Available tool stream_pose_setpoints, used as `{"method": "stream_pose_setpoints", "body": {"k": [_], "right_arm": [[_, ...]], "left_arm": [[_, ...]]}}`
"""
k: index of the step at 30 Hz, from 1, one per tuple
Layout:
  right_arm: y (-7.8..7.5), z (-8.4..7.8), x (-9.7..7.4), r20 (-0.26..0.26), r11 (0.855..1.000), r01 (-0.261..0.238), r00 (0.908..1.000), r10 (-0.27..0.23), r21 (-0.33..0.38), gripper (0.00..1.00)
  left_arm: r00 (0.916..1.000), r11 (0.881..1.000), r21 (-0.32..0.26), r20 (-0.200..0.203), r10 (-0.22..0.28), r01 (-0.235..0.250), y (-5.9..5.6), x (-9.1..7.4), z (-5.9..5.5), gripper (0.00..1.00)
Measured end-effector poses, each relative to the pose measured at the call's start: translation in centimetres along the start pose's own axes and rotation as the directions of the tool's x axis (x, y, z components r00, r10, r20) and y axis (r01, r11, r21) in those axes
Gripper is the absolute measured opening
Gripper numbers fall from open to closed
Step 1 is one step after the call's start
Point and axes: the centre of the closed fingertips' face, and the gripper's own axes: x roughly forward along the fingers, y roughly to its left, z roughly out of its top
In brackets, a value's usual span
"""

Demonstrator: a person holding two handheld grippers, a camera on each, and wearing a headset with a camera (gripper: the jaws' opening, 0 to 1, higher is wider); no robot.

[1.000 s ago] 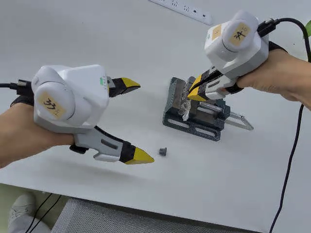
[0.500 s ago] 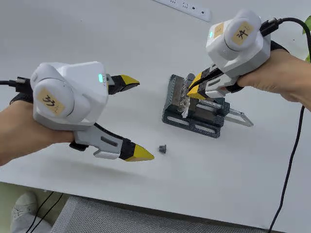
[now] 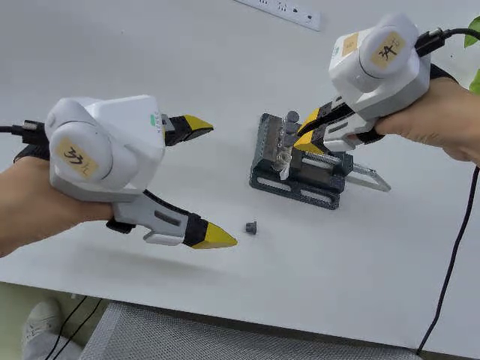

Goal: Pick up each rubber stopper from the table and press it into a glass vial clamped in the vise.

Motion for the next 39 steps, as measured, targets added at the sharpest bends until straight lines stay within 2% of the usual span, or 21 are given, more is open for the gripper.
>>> {"method": "stream_pose_setpoints", "body": {"k": [14,25,31,39], "right_arm": [[0.1,0.1,-1.7,0.060,0.999,0.038,0.9974,-0.039,0.026,0.17],[0.6,-0.4,-3.1,0.122,0.996,0.067,0.9897,-0.074,0.061,0.24],[1.3,-1.0,-3.8,0.150,0.994,0.080,0.9845,-0.091,0.079,0.27],[3.2,-1.5,-4.2,0.190,0.991,0.082,0.9765,-0.102,0.108,0.30]], "left_arm": [[0.9999,1.000,0.013,-0.013,0.003,-0.003,-0.1,-0.3,0.3,0.91],[0.9994,1.000,0.016,-0.025,0.024,-0.024,-0.2,-1.4,0.8,0.91],[0.9992,0.999,0.017,-0.030,0.027,-0.027,-0.4,-1.7,1.1,0.91],[0.9989,0.999,0.019,-0.032,0.034,-0.034,-0.6,-1.9,1.2,0.91]]}}
